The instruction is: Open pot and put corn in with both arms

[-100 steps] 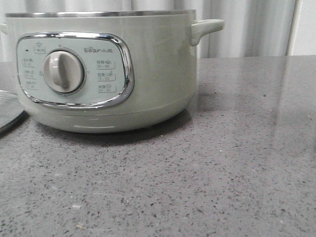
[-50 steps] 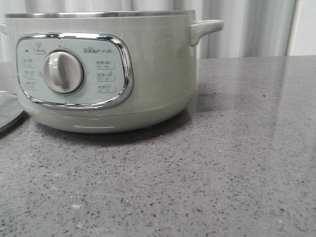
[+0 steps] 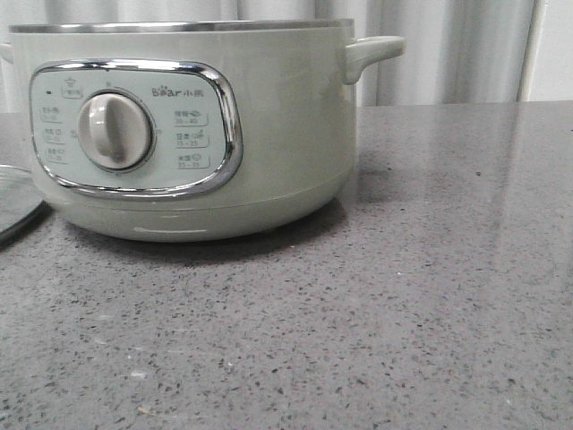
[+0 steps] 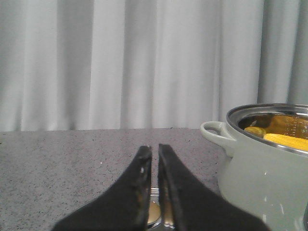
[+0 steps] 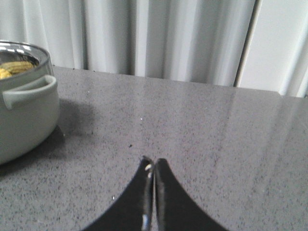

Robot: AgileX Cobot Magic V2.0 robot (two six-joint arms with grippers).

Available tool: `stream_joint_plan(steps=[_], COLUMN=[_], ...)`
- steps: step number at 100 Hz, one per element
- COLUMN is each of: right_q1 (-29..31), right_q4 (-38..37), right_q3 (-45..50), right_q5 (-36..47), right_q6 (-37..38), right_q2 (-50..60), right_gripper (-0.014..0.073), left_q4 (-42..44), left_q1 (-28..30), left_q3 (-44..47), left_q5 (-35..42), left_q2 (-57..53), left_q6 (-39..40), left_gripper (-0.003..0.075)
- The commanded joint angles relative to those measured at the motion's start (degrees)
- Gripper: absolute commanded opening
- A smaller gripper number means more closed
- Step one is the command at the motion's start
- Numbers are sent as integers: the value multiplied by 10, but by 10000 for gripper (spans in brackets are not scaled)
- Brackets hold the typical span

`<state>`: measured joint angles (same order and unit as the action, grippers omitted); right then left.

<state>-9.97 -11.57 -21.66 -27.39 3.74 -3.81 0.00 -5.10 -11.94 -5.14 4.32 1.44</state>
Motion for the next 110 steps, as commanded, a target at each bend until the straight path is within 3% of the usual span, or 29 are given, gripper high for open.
stream_joint_plan(steps=[1, 21, 32, 85, 110], right_q1=[4, 4, 4, 4, 4], right_q4=[-10, -10, 49, 48, 48], right_q3=[-2, 0, 0, 0, 0], right_q5=[37, 35, 35, 35, 35], right_q6=[12, 11, 19, 19, 19], right_q2=[3, 4, 4, 4, 4], right_gripper=[-74, -74, -74, -74, -74], left_q4=[-7, -11, -11, -11, -11], left_q1=[-3, -3, -3, -3, 11], left_q3=[-15, -15, -15, -15, 64], left_q5=[40, 40, 40, 40, 94], left_q2=[7, 7, 7, 7, -1], left_q6=[2, 2, 2, 2, 2], left_gripper=[-20, -20, -20, -20, -20])
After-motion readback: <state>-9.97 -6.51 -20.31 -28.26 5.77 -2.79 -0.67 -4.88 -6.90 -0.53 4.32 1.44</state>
